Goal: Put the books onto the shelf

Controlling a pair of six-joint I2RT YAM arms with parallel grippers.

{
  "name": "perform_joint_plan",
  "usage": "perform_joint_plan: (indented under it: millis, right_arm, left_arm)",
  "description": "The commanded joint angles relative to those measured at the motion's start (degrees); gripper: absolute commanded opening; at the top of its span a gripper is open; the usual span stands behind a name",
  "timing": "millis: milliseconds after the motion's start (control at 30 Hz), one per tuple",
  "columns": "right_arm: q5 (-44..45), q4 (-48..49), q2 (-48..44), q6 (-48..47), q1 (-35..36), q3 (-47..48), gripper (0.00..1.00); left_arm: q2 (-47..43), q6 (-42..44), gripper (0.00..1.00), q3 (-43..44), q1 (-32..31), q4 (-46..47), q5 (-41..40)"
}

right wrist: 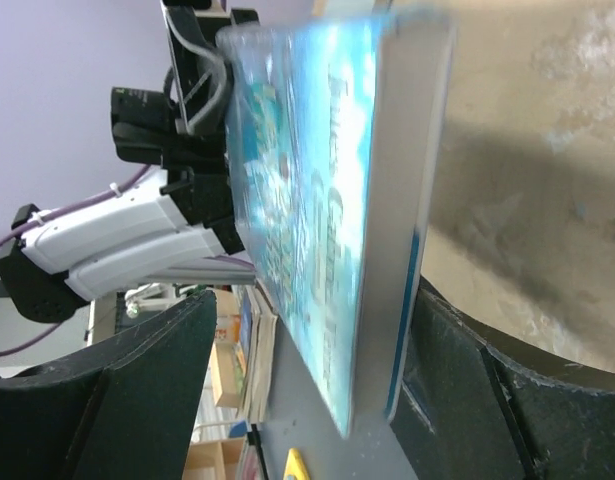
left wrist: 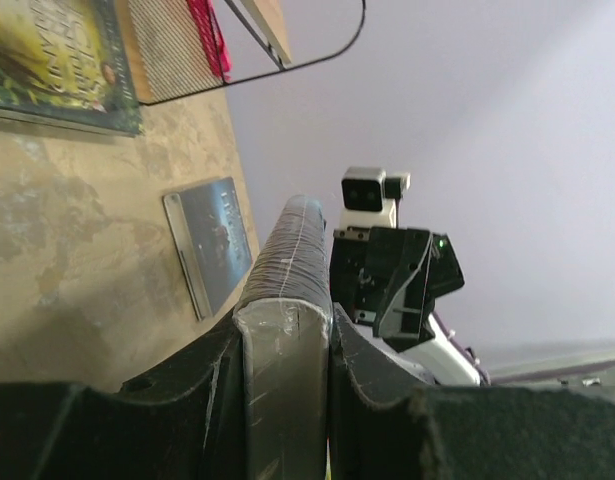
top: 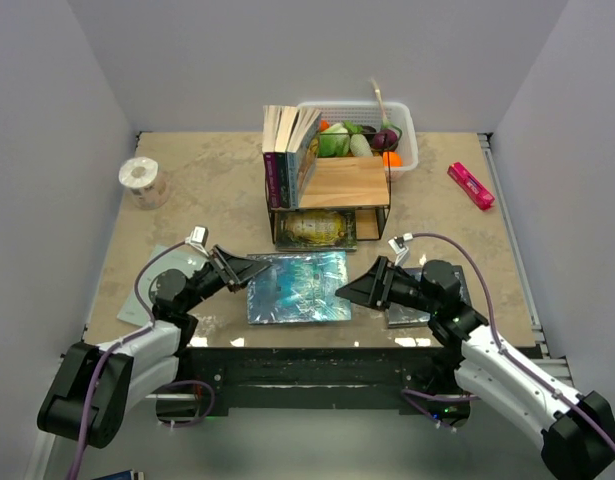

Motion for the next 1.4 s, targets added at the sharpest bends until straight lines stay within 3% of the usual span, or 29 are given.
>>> perform_joint_plan:
  millis: [0, 200, 367, 533, 567, 633, 667, 867, 900, 967, 1000, 1033, 1067, 1100, 1133, 1233, 1367]
  right_arm:
    - [-1.3, 3.7, -1.3, 2.3, 0.2, -3.5, 0.82]
    - [-2.0, 10.8, 1.2, 4.6, 0.2, -7.1, 0.8]
    - [-1.2, 22.6, 5.4, 8.7, 0.2, -9.6, 0.78]
    - [0.7, 32.9, 10.8, 11.1, 0.2, -10.6, 0.7]
    - [0.7, 34.6, 11.8, 11.4, 0.1, -10.6, 0.58]
    - [0.3, 39.3, 15.0, 12.3, 0.2, -10.6, 0.48]
    - [0.1, 40.9, 16.2, 12.8, 0.2, -10.6, 0.36]
    - [-2.0, 47.3, 20.0, 14.3, 0.2, -10.5, 0.1]
    - [-2.1, 46.8, 19.5, 14.3, 0.2, -10.4, 0.0]
    - [-1.8, 42.5, 17.3, 12.9, 0.2, -10.2, 0.0]
    - [-0.4, 39.4, 13.2, 12.0, 0.2, -9.6, 0.0]
    - [0.4, 31.5, 11.0, 9.5, 0.2, -9.0, 0.0]
    - [1.1, 27.5, 8.6, 8.2, 0.1, -8.4, 0.0]
    - [2.5, 20.8, 4.8, 7.1, 0.2, -7.3, 0.0]
    - [2.9, 18.0, 3.1, 5.7, 0.1, -6.8, 0.0]
    - [3.5, 10.8, -0.1, 3.1, 0.0, -5.5, 0.0]
    - [5.5, 6.3, -1.8, 1.8, 0.0, -4.9, 0.0]
  left_arm:
    - [0.2, -4.7, 0.0, -0.6, 0.4, 6.8, -6.0]
    - [0.5, -5.0, 0.0, -0.7, 0.4, 7.2, -5.9]
    - [0.7, -4.9, 0.0, -1.0, 0.3, 7.2, -5.4]
    - [0.8, -4.8, 0.0, -0.9, 0.3, 7.3, -4.6]
    - [0.9, -4.8, 0.0, -1.0, 0.3, 7.3, -4.4]
    - [1.4, -4.8, 0.0, -1.1, 0.3, 7.5, -4.0]
    - [1.5, -4.7, 0.0, -1.0, 0.4, 7.6, -3.8]
    - [3.0, -4.1, 0.0, -0.2, 0.1, 7.9, -2.9]
    - [3.5, -3.6, 0.0, 0.0, 0.2, 7.6, -2.2]
    - [3.9, -1.6, 0.01, 1.8, 0.4, 4.8, -1.0]
    - [4.2, -0.6, 0.17, 2.6, 0.5, 3.1, 0.3]
    - [4.4, 0.8, 0.28, 3.4, 0.7, 0.7, 0.9]
    - [4.2, 4.2, 0.41, 5.6, 0.9, -6.7, 1.4]
    - [3.3, 6.5, 0.45, 6.9, 1.1, -11.7, 1.5]
    - [2.7, 8.9, 0.49, 9.4, 1.4, -22.0, 0.9]
    - [0.3, 18.6, 0.6, 14.3, 1.9, -40.2, -3.9]
    - [0.8, 28.2, 0.65, 19.5, 2.3, -54.9, -10.5]
